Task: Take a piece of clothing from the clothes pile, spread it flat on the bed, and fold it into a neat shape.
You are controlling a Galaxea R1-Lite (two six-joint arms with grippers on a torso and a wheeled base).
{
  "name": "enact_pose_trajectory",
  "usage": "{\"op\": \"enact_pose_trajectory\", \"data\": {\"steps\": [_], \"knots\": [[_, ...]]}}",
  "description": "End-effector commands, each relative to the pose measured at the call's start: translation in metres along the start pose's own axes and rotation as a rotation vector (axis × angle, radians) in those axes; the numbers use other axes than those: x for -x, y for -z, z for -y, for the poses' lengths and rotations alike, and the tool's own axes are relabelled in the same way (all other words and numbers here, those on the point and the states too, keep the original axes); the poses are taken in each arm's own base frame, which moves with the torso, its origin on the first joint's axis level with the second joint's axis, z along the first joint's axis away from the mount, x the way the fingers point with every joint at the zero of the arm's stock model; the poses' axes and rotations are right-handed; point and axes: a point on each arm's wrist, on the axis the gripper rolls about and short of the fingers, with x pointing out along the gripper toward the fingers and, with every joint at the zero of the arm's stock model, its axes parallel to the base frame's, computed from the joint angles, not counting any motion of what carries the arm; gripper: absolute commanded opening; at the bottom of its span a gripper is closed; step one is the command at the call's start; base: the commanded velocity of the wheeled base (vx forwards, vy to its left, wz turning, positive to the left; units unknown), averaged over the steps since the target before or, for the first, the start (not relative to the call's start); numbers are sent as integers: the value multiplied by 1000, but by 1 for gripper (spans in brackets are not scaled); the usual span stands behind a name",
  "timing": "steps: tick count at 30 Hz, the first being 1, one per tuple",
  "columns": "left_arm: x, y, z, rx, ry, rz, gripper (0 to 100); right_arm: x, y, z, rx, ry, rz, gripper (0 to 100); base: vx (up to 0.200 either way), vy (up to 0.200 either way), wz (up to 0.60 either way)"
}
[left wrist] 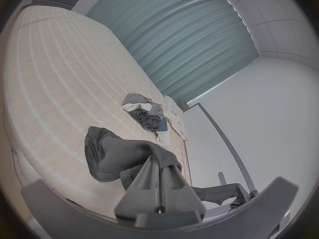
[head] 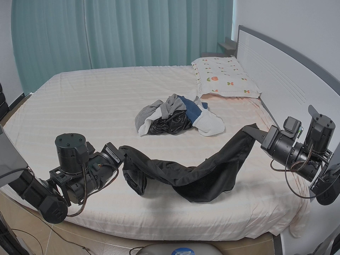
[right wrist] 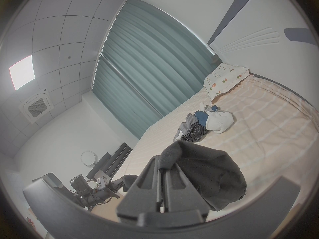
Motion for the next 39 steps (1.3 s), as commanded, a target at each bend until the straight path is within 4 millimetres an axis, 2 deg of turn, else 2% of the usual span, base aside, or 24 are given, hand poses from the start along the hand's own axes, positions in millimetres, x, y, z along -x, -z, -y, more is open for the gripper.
{"op": "enact_pose_trajectory", "data": {"steps": [1, 13, 27, 39], "knots": [[4, -3, 4, 3, 16, 9, 0, -1, 0, 2, 4, 8, 2, 0, 0, 200, 0], [19, -11, 16, 0, 65, 41, 0, -3, -6, 4, 12, 53, 59, 0, 0, 200, 0], [23, -9, 15, -44, 63, 41, 0, -17, -11, 3, 19, 146, 167, 0, 0, 200, 0], [36, -10, 21, -63, 94, 43, 0, -22, -12, 4, 17, 87, 244, 0, 0, 200, 0]]}}
